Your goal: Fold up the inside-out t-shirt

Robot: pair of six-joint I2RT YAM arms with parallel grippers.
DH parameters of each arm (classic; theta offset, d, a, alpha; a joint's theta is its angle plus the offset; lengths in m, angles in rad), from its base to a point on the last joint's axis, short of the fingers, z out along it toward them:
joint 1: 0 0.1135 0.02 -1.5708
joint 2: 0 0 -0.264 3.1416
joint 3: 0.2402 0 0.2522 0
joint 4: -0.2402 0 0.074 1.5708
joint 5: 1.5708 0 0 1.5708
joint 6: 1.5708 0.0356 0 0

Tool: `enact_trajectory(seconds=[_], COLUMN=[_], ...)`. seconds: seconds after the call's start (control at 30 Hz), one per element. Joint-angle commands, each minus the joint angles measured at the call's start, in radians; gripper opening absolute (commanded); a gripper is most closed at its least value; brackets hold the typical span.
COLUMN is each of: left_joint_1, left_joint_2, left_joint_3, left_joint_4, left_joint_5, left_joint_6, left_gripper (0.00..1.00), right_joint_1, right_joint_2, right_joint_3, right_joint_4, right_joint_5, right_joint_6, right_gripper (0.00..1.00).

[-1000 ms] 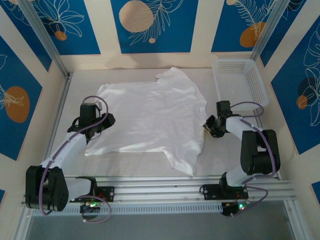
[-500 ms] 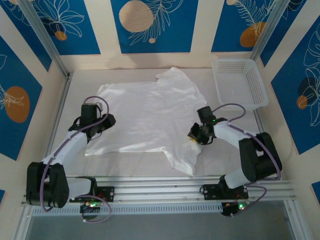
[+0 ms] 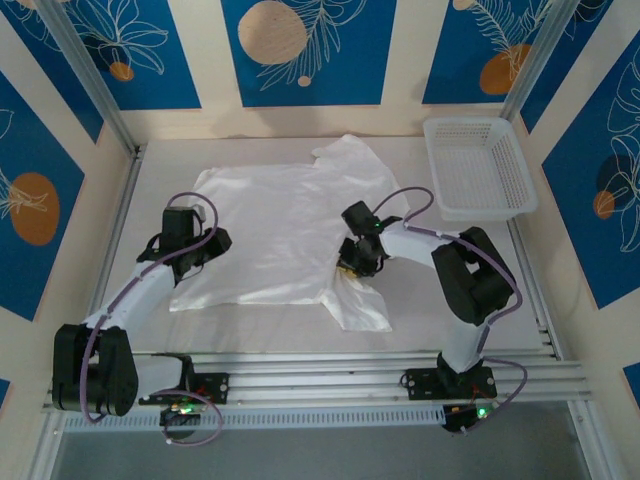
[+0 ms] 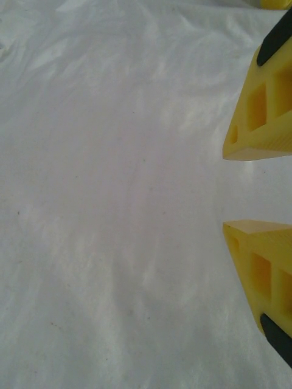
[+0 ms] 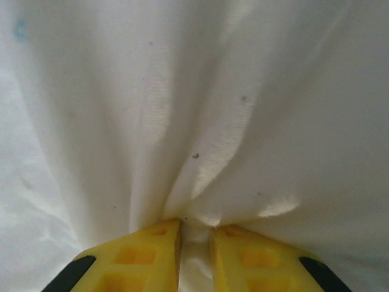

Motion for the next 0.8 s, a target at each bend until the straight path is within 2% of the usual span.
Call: enact_trajectory(seconds=[0.0, 0.1, 0.23, 0.37, 0.5, 0.57, 0.77], left_joint_1=[-0.001, -0.001, -0.001, -0.003, -0.041, -0.125, -0.543], left_joint_2=[-0.017, -0.014, -0.008, -0.01, -0.04, -0.053, -0.001], left_joint_3=[-0.009, -0.009, -0.01, -0.01, -0.007, 0.01, 0.097], left_joint_4=[-0.03, -0.027, -0.011, 0.005, 0.004, -0.012, -0.064], left_joint_5=[-0.016, -0.013, -0.001, 0.054, 0.181, 0.2, 0.109], left_joint_6=[0.018, 0.018, 0.01, 0.007, 0.014, 0.03, 0.059], left_gripper=[0.32, 0.32, 0.33, 0.33, 0.33, 0.33, 0.37], right_joint_1=[-0.018, -0.086, -0.278, -0.428, -0.468, -0.469, -0.468], right_joint_2=[-0.053, -0.215, -0.384, -0.353, -0.258, -0.218, -0.148], right_joint_3=[0.001, -0.074, -0.239, -0.257, -0.199, -0.175, -0.155], right_joint_4=[-0.151, -0.149, -0.043, -0.001, 0.037, 0.051, 0.092], right_joint_5=[0.086, 0.125, 0.073, 0.035, -0.019, -0.046, -0.071], right_joint_6=[-0.017, -0.03, -0.042, -0.118, -0.171, -0.177, -0.167], right_gripper=[0.22, 0.27, 0.3, 0.35, 0.38, 0.39, 0.39])
